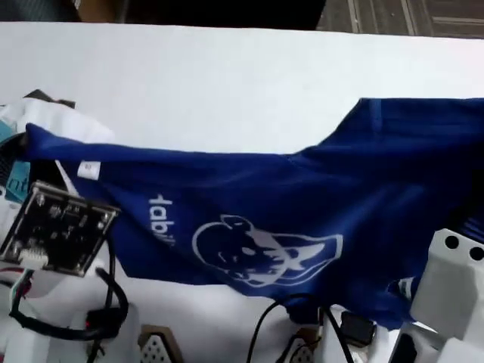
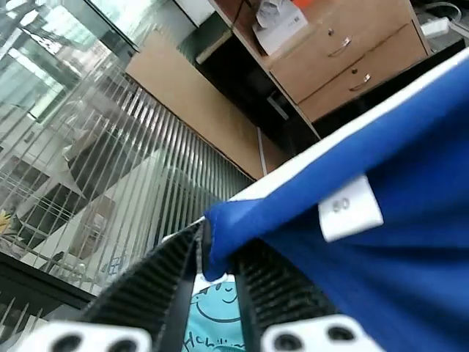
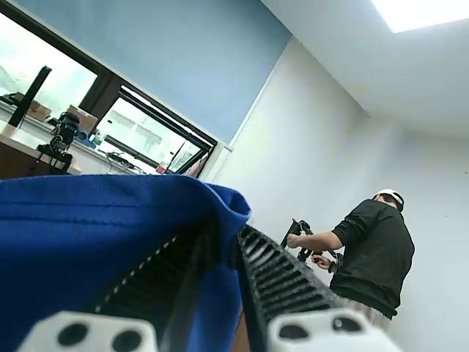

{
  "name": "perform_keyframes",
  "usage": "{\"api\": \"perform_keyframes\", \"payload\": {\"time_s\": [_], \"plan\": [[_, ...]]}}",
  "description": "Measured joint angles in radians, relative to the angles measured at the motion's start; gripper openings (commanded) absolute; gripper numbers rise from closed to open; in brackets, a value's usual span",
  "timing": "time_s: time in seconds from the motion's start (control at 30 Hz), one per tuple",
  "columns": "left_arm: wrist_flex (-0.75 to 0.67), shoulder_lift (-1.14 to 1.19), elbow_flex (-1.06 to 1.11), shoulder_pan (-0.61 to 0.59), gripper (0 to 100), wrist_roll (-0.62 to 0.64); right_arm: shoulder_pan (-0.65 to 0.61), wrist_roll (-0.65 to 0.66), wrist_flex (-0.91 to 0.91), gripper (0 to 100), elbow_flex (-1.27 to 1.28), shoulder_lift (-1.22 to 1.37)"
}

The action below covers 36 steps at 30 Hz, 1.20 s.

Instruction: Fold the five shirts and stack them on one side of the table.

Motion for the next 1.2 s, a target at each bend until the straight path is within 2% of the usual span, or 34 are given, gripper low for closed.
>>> {"api": "perform_keyframes", "payload": {"time_s": [0.43,0.63,0.93,1.07,1.2], "plan": [[0.046,-0.006,-0.003,-0.005,2,0.011,0.000,0.000,0.064,2.2,0.000,-0.077],[0.057,-0.112,-0.005,-0.006,2,0.011,0.000,0.000,0.064,2.2,-0.003,-0.204],[0.063,-0.161,-0.003,-0.006,2,0.011,0.000,0.000,0.064,2.2,0.029,-0.210],[0.048,-0.161,0.092,-0.006,2,0.011,-0.002,0.000,0.064,2.2,0.115,-0.150],[-0.058,-0.161,0.311,-0.006,2,0.008,-0.005,0.000,0.029,2.3,0.229,-0.040]]}}
